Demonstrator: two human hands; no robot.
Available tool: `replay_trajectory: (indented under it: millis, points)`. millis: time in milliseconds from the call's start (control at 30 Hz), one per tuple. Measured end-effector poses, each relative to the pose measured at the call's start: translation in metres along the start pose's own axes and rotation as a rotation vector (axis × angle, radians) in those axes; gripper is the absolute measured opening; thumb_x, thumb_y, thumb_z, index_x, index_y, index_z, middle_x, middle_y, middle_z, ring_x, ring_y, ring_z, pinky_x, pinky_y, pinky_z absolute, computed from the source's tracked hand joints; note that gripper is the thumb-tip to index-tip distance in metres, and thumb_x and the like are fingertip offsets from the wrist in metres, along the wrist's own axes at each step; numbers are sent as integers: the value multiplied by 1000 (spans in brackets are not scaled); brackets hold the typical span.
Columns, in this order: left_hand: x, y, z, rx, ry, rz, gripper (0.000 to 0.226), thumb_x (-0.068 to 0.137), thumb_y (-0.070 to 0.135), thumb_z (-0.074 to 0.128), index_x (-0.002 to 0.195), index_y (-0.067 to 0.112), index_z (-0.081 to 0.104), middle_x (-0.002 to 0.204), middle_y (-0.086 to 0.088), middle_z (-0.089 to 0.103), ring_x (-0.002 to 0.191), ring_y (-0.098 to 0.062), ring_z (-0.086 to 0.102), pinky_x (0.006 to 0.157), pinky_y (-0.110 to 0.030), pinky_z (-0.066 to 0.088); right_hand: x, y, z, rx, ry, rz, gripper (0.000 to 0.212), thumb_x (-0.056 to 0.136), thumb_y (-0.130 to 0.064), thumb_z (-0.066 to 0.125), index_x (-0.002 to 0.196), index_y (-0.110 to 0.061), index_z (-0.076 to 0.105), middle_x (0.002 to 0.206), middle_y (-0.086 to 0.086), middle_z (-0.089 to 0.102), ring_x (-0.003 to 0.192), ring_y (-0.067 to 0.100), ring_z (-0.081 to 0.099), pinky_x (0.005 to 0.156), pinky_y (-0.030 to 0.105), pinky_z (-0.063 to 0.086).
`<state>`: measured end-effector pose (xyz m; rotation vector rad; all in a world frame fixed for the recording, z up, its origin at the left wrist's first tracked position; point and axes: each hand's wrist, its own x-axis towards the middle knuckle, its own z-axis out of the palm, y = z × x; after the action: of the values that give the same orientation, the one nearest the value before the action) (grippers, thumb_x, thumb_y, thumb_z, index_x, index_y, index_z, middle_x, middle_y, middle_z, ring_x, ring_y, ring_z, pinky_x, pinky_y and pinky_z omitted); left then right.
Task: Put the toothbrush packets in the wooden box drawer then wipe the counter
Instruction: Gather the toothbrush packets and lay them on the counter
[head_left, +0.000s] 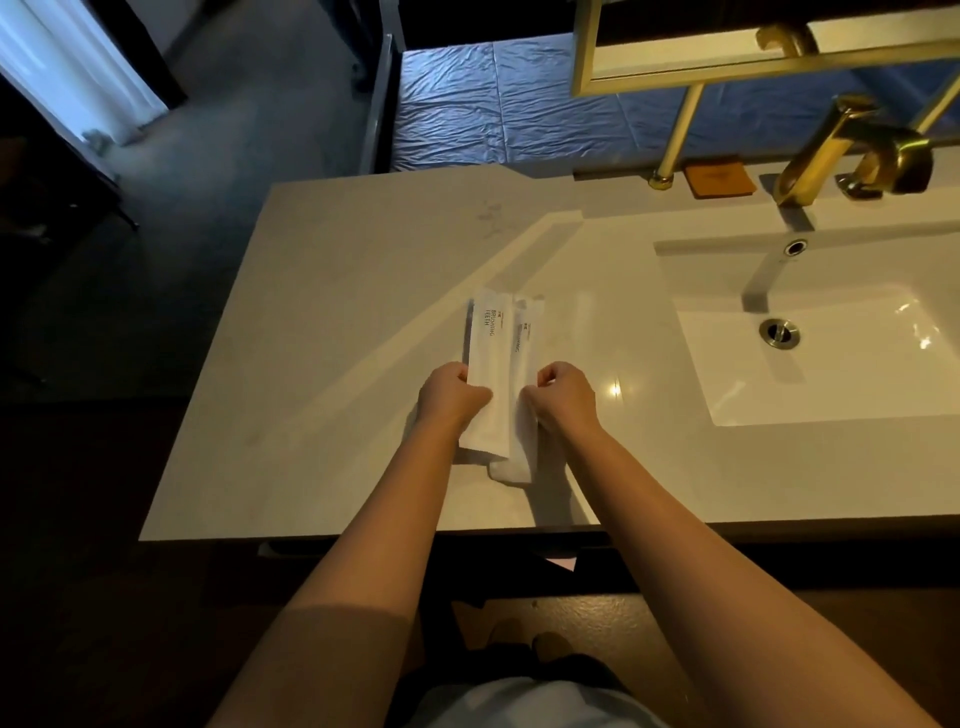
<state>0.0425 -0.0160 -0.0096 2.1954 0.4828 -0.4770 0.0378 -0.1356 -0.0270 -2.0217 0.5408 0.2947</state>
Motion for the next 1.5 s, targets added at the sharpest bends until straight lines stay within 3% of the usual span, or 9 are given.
replay_trajectory:
  millis: [100, 267, 400, 533, 700, 900, 1067, 1233, 1500]
  points:
    - [3, -1, -6, -33, -61, -54, 26, 84, 13, 59, 110, 8, 58, 103, -11, 61, 94, -29, 60, 81, -39, 54, -6, 6, 3, 139, -16, 85, 17, 76, -3, 56, 92, -10, 57, 79, 1, 56, 84, 24, 58, 82, 39, 53]
    - [2, -2, -14, -242, -254, -248, 32, 83, 16, 66, 111, 4, 57, 95, -9, 65, 89, -24, 66, 77, -33, 58, -17, 10, -4, 299, -128, 158, 13, 77, 0, 55, 69, -9, 60, 69, 7, 60, 66, 24, 59, 75, 47, 57]
    - [1, -2, -15, -156, -323, -183, 31, 84, 19, 66, 111, 8, 57, 90, -4, 64, 79, -17, 63, 63, -25, 54, -23, 8, -10, 322, -189, 156, 18, 82, -1, 55, 68, -12, 54, 73, 4, 59, 67, 19, 57, 67, 37, 56]
    - [-4, -5, -17, -229, -356, -129, 29, 85, 15, 64, 112, 12, 56, 92, -1, 62, 79, -16, 63, 58, -23, 53, -28, 9, -16, 370, -234, 116, 18, 82, 0, 56, 70, -10, 49, 89, 11, 65, 80, 26, 64, 75, 41, 57]
    - [-10, -13, -18, -608, -387, -199, 34, 82, 7, 66, 114, 7, 54, 103, -11, 65, 90, -24, 65, 74, -41, 55, -37, 5, -16, 460, -182, 50, 14, 81, 3, 57, 77, -9, 48, 102, 34, 60, 104, 47, 58, 83, 48, 55]
    - [-19, -36, -3, -792, -217, -141, 26, 84, 2, 62, 108, -5, 61, 90, -12, 70, 88, -25, 67, 89, -40, 53, -41, 16, -11, 289, -47, -5, 18, 75, -2, 61, 67, -11, 48, 71, 15, 53, 67, 26, 52, 62, 32, 49]
    - [-27, -47, -7, -826, -163, -110, 11, 86, 0, 59, 95, 2, 64, 88, -11, 69, 84, -22, 66, 83, -35, 54, -48, 24, -22, 321, 15, -33, 14, 77, -3, 56, 68, -14, 53, 57, 5, 50, 57, 18, 44, 62, 29, 42]
    - [-35, -57, -9, -793, -161, -85, 13, 87, -5, 54, 96, -1, 63, 88, -13, 68, 84, -24, 65, 82, -36, 53, -62, 42, -59, 439, 28, 25, 15, 81, -3, 56, 73, -15, 61, 72, 5, 65, 70, 21, 59, 73, 34, 50]
    - [-74, -43, 44, -464, -335, 48, 12, 81, 1, 64, 89, 9, 68, 88, -10, 73, 83, -24, 70, 78, -40, 56, -133, 112, -109, 524, 243, 75, 17, 83, -2, 61, 75, -17, 61, 80, 0, 66, 75, 13, 63, 63, 23, 51]
